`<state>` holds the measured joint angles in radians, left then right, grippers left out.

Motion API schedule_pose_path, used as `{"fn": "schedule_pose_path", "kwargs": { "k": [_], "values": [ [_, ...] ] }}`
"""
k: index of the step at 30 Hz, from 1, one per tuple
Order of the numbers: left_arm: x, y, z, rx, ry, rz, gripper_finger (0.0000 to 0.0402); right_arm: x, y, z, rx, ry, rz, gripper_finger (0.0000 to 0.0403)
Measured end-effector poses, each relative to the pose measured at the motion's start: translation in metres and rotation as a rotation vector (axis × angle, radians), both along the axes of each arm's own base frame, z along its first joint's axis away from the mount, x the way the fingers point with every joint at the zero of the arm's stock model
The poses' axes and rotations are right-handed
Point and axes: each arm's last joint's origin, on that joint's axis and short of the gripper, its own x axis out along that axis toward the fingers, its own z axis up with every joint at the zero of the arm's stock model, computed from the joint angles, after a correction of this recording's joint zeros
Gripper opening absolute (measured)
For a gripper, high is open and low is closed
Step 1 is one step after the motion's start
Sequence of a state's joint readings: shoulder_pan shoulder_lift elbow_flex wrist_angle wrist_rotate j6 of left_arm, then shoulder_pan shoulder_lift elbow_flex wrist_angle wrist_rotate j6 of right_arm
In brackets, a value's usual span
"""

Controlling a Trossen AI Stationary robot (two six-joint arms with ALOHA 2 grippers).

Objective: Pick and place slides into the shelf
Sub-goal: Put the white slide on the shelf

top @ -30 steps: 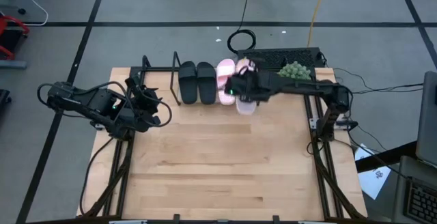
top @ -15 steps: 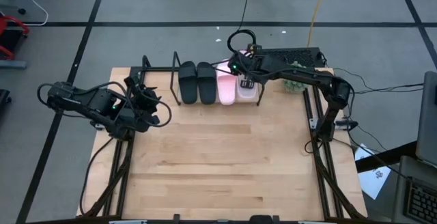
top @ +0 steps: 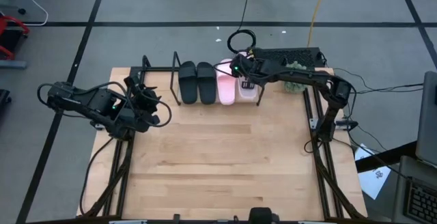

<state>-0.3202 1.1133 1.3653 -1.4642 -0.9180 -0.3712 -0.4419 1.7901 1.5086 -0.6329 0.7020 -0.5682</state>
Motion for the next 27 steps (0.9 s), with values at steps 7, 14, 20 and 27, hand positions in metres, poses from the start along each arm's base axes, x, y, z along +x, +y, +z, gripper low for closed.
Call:
{"fn": "schedule_pose_path", "kwargs": {
  "k": [7, 14, 20, 27],
  "values": [
    [0.0, 0.0, 0.0, 0.0, -0.002, 0.0, 0.017, -0.004, -0.007, -0.009, 0.013, -0.021, -0.012, 0.0],
    [0.0, 0.0, 0.0, 0.0, -0.003, 0.0, 0.017, -0.007, -0.012, -0.017, 0.029, -0.04, -0.015, 0.0],
    [0.0, 0.0, 0.0, 0.008, -0.005, 0.003, 0.017, -0.012, -0.014, -0.029, 0.039, -0.031, -0.03, 0.0],
    [0.0, 0.0, 0.001, 0.024, -0.009, 0.008, 0.017, -0.013, -0.013, -0.04, 0.052, -0.056, -0.017, 0.0]
  ]
}}
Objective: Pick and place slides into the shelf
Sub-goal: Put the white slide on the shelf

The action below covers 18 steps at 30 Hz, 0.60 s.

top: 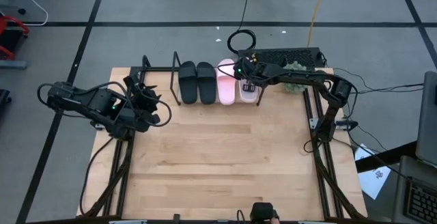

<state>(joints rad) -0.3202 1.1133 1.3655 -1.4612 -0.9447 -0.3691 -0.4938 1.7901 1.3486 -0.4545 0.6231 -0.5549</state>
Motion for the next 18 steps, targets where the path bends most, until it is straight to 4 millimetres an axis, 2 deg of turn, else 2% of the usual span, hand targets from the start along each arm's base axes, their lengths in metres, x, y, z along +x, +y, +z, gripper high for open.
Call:
{"fn": "schedule_pose_path", "kwargs": {
  "k": [9, 18],
  "values": [
    [0.0, 0.0, 0.0, 0.0, 0.0, 0.0, 0.017, -0.002, -0.007, -0.003, 0.009, -0.034, -0.021, 0.0],
    [0.0, 0.0, 0.0, 0.0, 0.0, 0.001, 0.017, 0.004, -0.012, -0.023, 0.03, -0.008, -0.023, 0.0]
  ]
}}
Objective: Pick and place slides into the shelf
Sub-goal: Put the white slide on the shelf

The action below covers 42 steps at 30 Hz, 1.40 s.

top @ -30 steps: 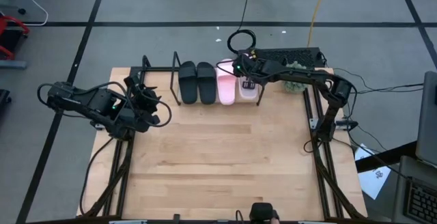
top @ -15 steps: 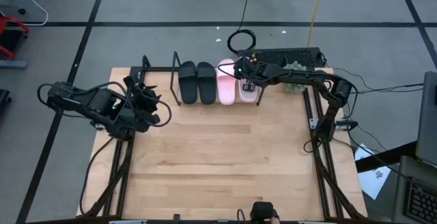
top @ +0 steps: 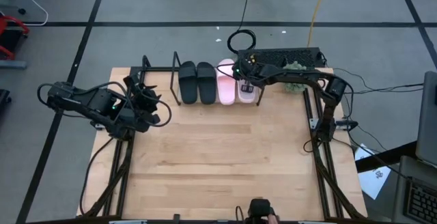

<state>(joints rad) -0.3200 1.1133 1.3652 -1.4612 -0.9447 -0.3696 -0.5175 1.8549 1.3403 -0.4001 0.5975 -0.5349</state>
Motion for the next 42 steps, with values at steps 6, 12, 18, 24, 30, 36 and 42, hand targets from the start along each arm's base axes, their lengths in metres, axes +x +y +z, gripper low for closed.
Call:
{"fn": "schedule_pose_path", "kwargs": {
  "k": [6, 12, 18, 24, 30, 36, 42],
  "values": [
    [0.0, 0.0, 0.0, 0.0, 0.0, 0.0, 0.017, 0.003, -0.001, -0.008, 0.007, 0.001, -0.006, 0.0],
    [0.0, 0.0, 0.0, -0.001, 0.0, 0.0, 0.017, 0.004, 0.0, -0.011, 0.047, -0.036, -0.012, 0.0008],
    [0.0, 0.0, 0.0, -0.001, 0.0, -0.001, 0.017, 0.004, -0.001, -0.011, 0.052, -0.038, -0.012, 0.0012],
    [0.0, 0.0, 0.0, -0.001, 0.0, 0.0, 0.017, 0.004, 0.0, -0.011, 0.069, -0.056, -0.013, 0.0016],
    [0.0, 0.0, 0.0, -0.001, 0.0, -0.001, 0.017, 0.004, 0.001, -0.012, 0.104, -0.055, 0.003, 0.0048],
    [0.0, 0.0, 0.0, -0.002, 0.0, 0.0, 0.017, 0.004, 0.002, -0.012, 0.109, -0.057, 0.001, 0.0105],
    [0.0, 0.0, 0.0, -0.005, -0.002, 0.002, 0.017, 0.003, 0.006, -0.008, 0.109, -0.052, 0.005, 0.015]
  ]
}}
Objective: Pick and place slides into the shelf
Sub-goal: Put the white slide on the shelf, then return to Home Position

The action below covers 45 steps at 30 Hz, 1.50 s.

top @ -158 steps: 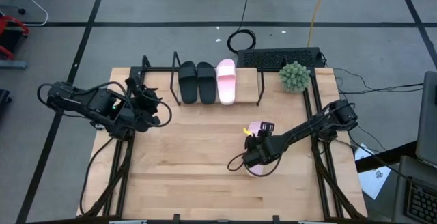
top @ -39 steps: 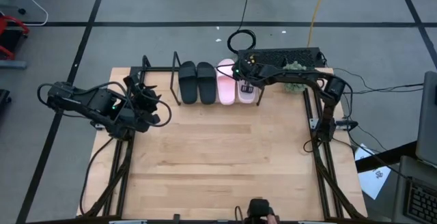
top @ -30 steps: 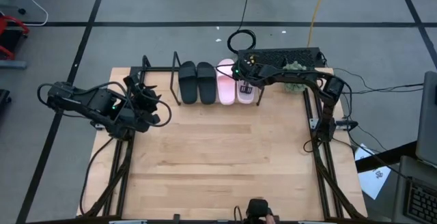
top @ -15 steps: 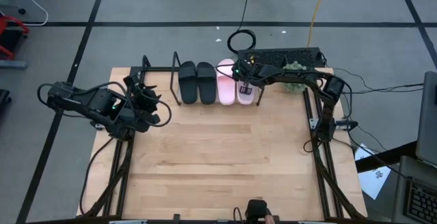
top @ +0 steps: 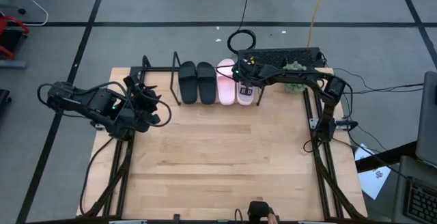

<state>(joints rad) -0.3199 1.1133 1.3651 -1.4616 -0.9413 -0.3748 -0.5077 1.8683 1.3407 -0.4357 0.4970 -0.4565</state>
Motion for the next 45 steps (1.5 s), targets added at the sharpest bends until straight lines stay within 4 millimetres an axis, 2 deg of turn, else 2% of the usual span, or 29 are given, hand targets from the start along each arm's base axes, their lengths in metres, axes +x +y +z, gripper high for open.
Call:
{"fn": "schedule_pose_path", "kwargs": {
  "k": [8, 19, 25, 30, 33, 37, 41, 45],
  "values": [
    [0.0, 0.0, 0.0, -0.003, 0.001, -0.002, 0.017, -0.002, 0.006, 0.012, -0.043, 0.016, 0.0, 0.0183],
    [0.0, -0.001, -0.001, -0.023, 0.009, -0.01, 0.017, -0.006, 0.018, 0.029, -0.047, -0.011, -0.003, 0.0187],
    [0.0, -0.001, -0.001, -0.024, 0.009, -0.009, 0.017, -0.002, 0.049, 0.055, -0.075, -0.082, 0.076, 0.0187],
    [-0.001, 0.0, 0.0, -0.061, -0.047, 0.032, 0.017, -0.005, 0.102, 0.1, -0.164, -0.208, 0.186, 0.0187],
    [-0.005, 0.0, 0.008, -0.154, -0.127, 0.062, 0.017, -0.018, 0.14, 0.137, -0.233, -0.342, 0.248, 0.0177],
    [-0.017, 0.0, 0.037, -0.305, -0.24, 0.023, 0.017, -0.053, 0.184, 0.187, -0.265, -0.599, 0.294, 0.0152],
    [-0.039, 0.001, 0.071, -0.399, -0.38, -0.074, 0.017, -0.1, 0.209, 0.228, -0.145, -0.926, 0.272, 0.0115],
    [-0.07, 0.008, 0.095, -0.482, -0.502, -0.147, 0.017, -0.142, 0.223, 0.251, -0.027, -1.122, 0.297, 0.0072]
  ]
}}
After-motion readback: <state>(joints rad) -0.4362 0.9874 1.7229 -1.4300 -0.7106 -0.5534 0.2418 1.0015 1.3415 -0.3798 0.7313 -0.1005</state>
